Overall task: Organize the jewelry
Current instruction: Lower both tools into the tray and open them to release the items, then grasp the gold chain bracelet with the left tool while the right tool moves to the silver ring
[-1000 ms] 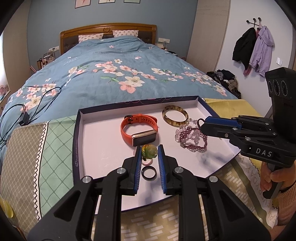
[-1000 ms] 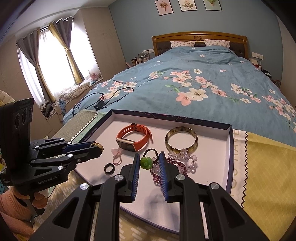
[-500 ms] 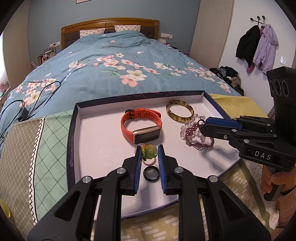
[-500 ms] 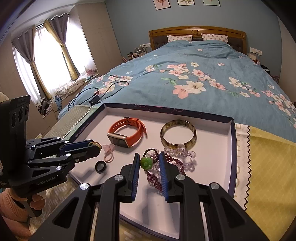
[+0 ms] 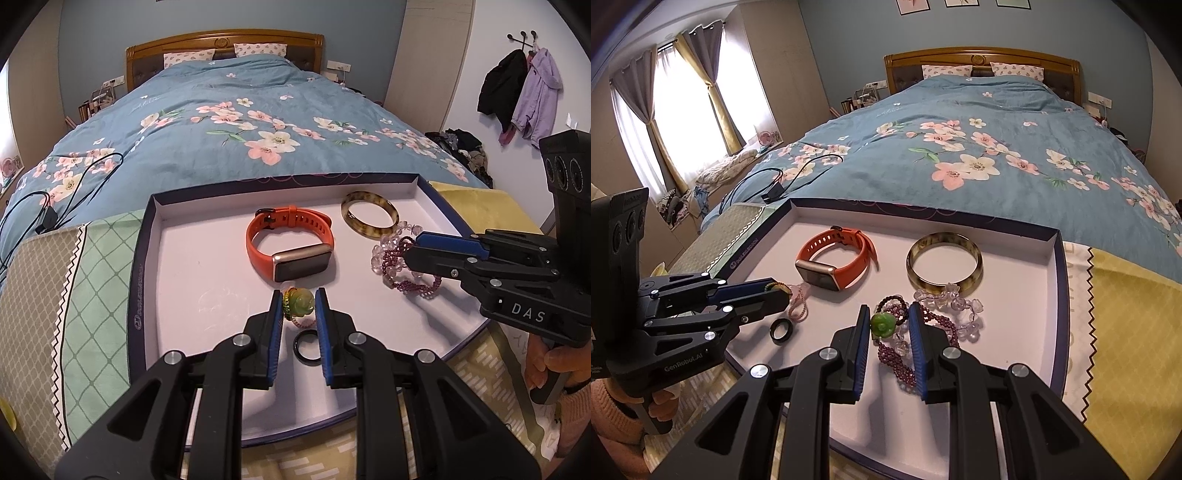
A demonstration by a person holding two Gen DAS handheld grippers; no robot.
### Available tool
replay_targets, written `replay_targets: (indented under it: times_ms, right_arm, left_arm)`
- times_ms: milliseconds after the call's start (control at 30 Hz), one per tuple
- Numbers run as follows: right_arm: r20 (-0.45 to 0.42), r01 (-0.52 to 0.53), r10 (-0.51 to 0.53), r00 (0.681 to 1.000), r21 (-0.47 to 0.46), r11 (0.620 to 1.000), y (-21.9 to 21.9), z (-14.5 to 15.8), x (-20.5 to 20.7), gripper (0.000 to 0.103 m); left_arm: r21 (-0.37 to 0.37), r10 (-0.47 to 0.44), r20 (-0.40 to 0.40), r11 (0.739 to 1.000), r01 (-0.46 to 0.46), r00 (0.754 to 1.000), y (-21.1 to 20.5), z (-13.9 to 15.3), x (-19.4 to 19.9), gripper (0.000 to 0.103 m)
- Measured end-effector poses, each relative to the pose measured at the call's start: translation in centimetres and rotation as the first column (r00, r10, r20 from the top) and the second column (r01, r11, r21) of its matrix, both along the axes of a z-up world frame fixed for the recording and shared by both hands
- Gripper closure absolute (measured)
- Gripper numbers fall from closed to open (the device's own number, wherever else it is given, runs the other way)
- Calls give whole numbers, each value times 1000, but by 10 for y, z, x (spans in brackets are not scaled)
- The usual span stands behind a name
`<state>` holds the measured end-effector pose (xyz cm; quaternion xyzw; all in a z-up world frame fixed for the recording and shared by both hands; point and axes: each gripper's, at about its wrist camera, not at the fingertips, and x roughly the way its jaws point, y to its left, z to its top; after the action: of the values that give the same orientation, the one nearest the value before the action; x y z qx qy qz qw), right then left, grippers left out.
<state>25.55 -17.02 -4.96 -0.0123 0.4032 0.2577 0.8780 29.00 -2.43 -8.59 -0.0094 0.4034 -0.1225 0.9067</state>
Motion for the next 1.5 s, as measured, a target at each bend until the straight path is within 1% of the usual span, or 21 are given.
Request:
replay_targets:
  times_ms: [233, 300, 367, 433, 467, 533, 567, 600, 633, 733, 833, 933, 1000, 1133, 1167, 1200, 1233, 1267, 1333, 1433, 1500]
  right_arm:
    - [-4, 12, -12, 1000, -13, 1000, 0, -3, 2, 83]
    - [-4, 13, -13, 1000, -12, 1000, 0, -3, 2, 83]
    - [-4, 15, -15, 1000, -7, 1000, -2, -2, 1, 83]
    - [6, 20, -20, 1000, 3, 1000, -5, 1, -1, 82]
    - [10, 21, -22, 1000, 12, 1000, -7, 4, -3, 79]
    - [23, 22, -23, 999, 27, 999, -11, 11, -8, 74]
    - [32, 18, -19, 999, 33, 999, -13, 15, -12, 70]
    - [45, 12, -14, 999, 42, 999, -16, 20, -18, 67]
    - [52, 8, -11, 999, 48, 999, -17, 23, -22, 65]
    - [69, -8, 4, 998, 61, 998, -26, 32, -40, 63]
    - [69, -21, 17, 997, 60, 998, -36, 34, -61, 63]
    - [60, -21, 18, 998, 46, 999, -44, 31, -78, 62]
    - [50, -15, 13, 999, 40, 999, -50, 27, -87, 62]
    - [15, 16, -16, 1000, 49, 999, -63, 15, -102, 62]
    - [11, 20, -21, 1000, 51, 999, -65, 13, -104, 62]
    - [4, 25, -25, 1000, 54, 998, -66, 11, -107, 62]
    - [-1, 28, -28, 1000, 58, 998, -67, 8, -110, 62]
    - [-6, 31, -30, 1000, 60, 998, -68, 6, -112, 62]
    - [-14, 35, -34, 999, 66, 997, -69, 1, -117, 62]
    - [-23, 38, -36, 999, 78, 996, -72, -4, -124, 62]
    - [-29, 38, -36, 999, 81, 996, -74, -6, -128, 62]
  left_arm:
    - [0, 7, -6, 1000, -7, 1000, 2, -4, 2, 85]
    - [0, 8, -7, 1000, -8, 1000, 2, -3, 1, 82]
    - [-1, 10, -1, 1000, -10, 1000, 3, -2, -1, 75]
    - [7, 12, 16, 1000, -12, 1000, 3, 1, -5, 71]
    - [8, 10, 25, 1000, -10, 1000, 3, 4, -7, 66]
    - [6, 8, 44, 1000, -9, 999, 4, 10, -15, 61]
    - [5, 3, 53, 1000, -3, 999, 4, 14, -19, 53]
    - [-3, -5, 62, 1000, 5, 998, 5, 18, -24, 48]
    - [-12, -13, 69, 1000, 14, 998, 6, 22, -28, 38]
    - [-18, -66, 101, 998, 68, 993, 4, 34, -51, 36]
    - [-12, -148, 109, 989, 150, 983, -6, 40, -78, 34]
    - [-45, -260, 74, 964, 264, 963, -22, 34, -108, 33]
    - [-64, -329, 45, 941, 331, 943, -36, 28, -122, 33]
    - [-88, -486, -9, 871, 483, 874, -65, 12, -159, 33]
    - [-88, -527, -21, 847, 524, 849, -73, 8, -170, 34]
    - [-84, -546, -26, 836, 542, 838, -80, 5, -177, 35]
    - [-80, -563, -36, 825, 559, 826, -87, 1, -184, 39]
    - [-79, -575, -48, 817, 571, 817, -90, -2, -188, 44]
    - [-68, -584, -68, 812, 580, 809, -99, -8, -194, 51]
    - [-77, -585, -82, 811, 580, 807, -106, -12, -198, 57]
    - [-85, -585, -82, 811, 579, 807, -109, -13, -201, 68]
